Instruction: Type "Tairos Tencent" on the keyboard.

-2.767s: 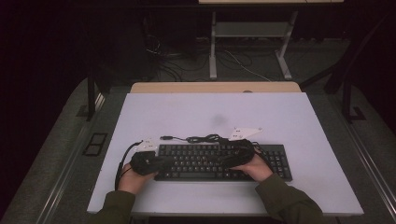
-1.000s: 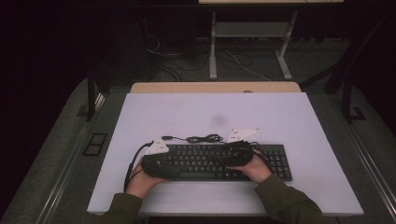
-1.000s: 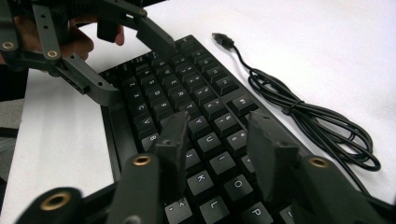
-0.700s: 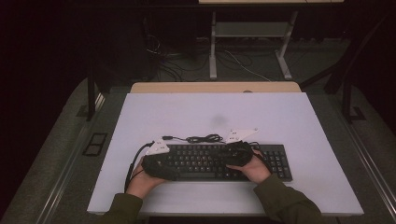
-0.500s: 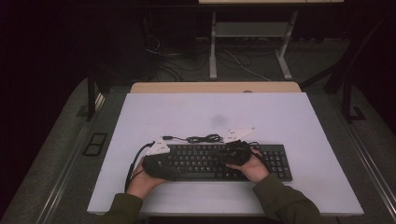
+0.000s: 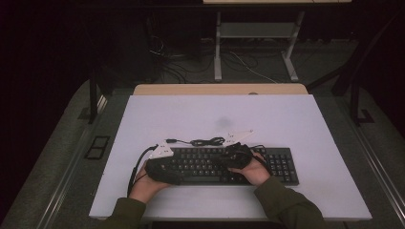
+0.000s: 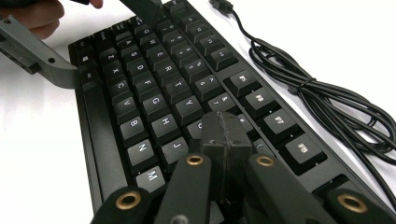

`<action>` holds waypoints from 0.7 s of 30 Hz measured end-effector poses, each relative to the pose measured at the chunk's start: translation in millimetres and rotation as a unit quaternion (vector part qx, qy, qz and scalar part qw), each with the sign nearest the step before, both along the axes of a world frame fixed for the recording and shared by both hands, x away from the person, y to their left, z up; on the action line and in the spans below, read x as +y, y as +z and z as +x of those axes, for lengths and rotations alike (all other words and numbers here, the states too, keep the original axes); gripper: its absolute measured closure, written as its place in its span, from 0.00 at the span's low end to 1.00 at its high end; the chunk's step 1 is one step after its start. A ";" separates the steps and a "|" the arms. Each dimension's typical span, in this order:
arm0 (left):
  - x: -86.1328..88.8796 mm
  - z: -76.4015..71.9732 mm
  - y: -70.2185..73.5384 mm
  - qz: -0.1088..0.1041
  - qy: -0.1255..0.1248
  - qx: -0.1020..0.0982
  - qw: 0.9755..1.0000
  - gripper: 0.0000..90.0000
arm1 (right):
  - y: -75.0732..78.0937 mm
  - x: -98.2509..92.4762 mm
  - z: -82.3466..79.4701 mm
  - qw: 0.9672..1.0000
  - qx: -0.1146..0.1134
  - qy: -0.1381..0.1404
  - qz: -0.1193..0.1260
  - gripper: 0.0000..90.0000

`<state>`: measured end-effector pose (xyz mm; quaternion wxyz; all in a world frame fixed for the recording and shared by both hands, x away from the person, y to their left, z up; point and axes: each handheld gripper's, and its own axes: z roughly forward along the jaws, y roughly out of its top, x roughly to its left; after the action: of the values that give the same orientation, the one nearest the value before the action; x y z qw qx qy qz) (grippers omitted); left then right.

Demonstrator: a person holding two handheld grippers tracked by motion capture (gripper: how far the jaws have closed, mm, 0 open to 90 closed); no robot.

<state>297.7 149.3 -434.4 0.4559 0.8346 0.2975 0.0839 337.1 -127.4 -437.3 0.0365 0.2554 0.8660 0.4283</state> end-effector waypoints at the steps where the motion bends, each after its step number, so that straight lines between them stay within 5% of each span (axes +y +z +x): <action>1: -0.1 0.0 0.0 0.001 -0.001 0.000 1.000 0.15 | -0.3 0.1 0.0 1.000 0.002 0.000 -0.002 0.99; 21: -0.8 -0.2 -0.7 0.002 -0.001 0.001 1.000 0.15 | -2.1 1.5 -0.3 1.000 0.004 -0.002 -0.013 0.99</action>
<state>297.4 148.5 -435.1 0.4543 0.8356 0.2973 0.0834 336.8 -125.9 -439.4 0.0374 0.2588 0.8712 0.4154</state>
